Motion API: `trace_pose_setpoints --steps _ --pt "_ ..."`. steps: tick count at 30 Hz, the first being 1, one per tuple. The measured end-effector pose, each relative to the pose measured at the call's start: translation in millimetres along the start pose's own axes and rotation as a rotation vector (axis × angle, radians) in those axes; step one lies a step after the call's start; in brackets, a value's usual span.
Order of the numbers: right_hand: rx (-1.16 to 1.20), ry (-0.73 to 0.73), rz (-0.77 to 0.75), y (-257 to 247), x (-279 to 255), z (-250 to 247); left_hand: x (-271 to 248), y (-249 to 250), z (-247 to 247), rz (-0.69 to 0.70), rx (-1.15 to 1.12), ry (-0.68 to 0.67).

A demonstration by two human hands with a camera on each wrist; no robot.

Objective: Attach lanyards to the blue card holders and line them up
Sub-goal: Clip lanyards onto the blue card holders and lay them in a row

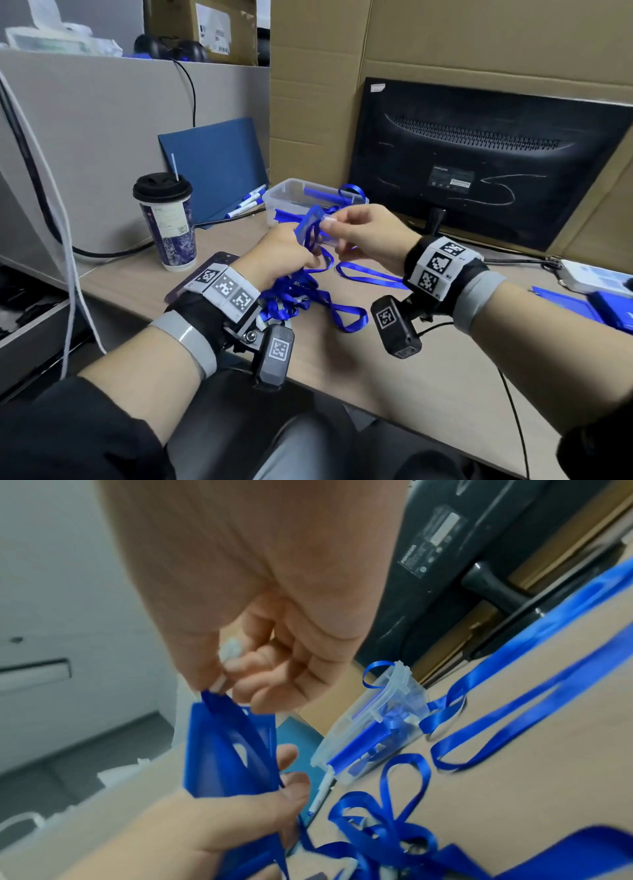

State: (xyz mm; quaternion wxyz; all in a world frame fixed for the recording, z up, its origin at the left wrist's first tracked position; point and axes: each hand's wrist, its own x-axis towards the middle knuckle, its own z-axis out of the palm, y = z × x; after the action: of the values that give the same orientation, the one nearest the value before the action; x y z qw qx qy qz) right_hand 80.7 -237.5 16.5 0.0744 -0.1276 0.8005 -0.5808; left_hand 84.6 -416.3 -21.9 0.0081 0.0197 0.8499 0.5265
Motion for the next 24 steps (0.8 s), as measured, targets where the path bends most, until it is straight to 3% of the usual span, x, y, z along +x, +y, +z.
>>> trace_pose_setpoints --steps 5,9,14,16,19,24 --pt "0.38 0.29 -0.183 -10.7 3.1 -5.6 6.6 -1.2 -2.5 -0.013 0.146 0.282" --pt "0.314 0.52 -0.282 -6.7 3.9 -9.2 2.8 -6.3 -18.8 -0.119 0.102 0.525" --pt "0.322 0.672 -0.329 -2.7 0.9 -17.6 -3.6 -2.7 -25.9 -0.058 0.011 0.657" --pt "0.32 0.725 -0.3 -2.0 -2.3 -28.5 -3.5 2.9 -19.0 -0.016 -0.067 0.607" --pt "0.435 0.735 -0.219 -0.7 -11.6 -48.9 -2.8 19.5 3.0 0.053 -0.263 0.407" --pt "0.511 0.813 -0.173 11.5 -50.4 -92.0 -14.6 53.9 64.7 0.135 -0.294 -0.061"
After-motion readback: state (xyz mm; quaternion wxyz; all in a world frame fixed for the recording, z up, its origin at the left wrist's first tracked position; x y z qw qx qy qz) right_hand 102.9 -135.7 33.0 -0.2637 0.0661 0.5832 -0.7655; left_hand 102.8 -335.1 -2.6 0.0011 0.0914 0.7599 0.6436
